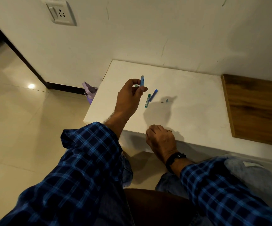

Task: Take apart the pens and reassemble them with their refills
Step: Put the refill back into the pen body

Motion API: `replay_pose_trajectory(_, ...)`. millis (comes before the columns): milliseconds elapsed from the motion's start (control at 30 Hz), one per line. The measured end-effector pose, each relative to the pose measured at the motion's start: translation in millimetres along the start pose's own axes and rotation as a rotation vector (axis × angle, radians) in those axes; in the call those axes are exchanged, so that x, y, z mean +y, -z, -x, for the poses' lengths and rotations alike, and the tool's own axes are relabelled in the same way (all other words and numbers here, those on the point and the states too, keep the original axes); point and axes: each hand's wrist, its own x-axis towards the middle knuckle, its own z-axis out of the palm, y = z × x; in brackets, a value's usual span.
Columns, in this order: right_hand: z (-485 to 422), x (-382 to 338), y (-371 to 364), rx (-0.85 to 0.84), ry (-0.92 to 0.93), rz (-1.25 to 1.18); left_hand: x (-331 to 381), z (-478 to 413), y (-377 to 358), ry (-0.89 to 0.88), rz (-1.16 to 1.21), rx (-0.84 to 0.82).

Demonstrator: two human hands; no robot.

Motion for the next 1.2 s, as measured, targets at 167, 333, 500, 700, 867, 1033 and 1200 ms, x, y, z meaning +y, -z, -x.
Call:
replay_pose_trajectory(167, 0, 0, 0, -0.008, -0.022, -0.035, 0, 0, 0, 0.002, 0.020, 0.006)
replay_pose_trajectory(333, 1, 0, 0, -0.011, -0.025, -0.049, 0, 0, -1, 0.000, 0.029, 0.003)
replay_pose_trajectory(500, 1, -3, -1, -0.029, -0.024, -0.056, 0, -1, 0, 0.001, 0.032, 0.006)
replay_pose_trajectory(700, 0, -5, -2, -0.093, 0.000, 0.017, -1, -2, -1, 0.003, 0.021, 0.008)
replay_pose_trajectory(867, -4, -8, -3, -0.111, 0.011, -0.003, -1, -2, -2, 0.000, 0.030, 0.007)
replay_pose_trajectory(1033, -6, -8, -3, -0.083, 0.026, -0.038, -2, -2, -2, -0.004, 0.028, 0.010)
replay_pose_trajectory(1200, -4, 2, -7, -0.024, 0.057, -0.141, -2, -3, -1, -0.003, 0.014, 0.015)
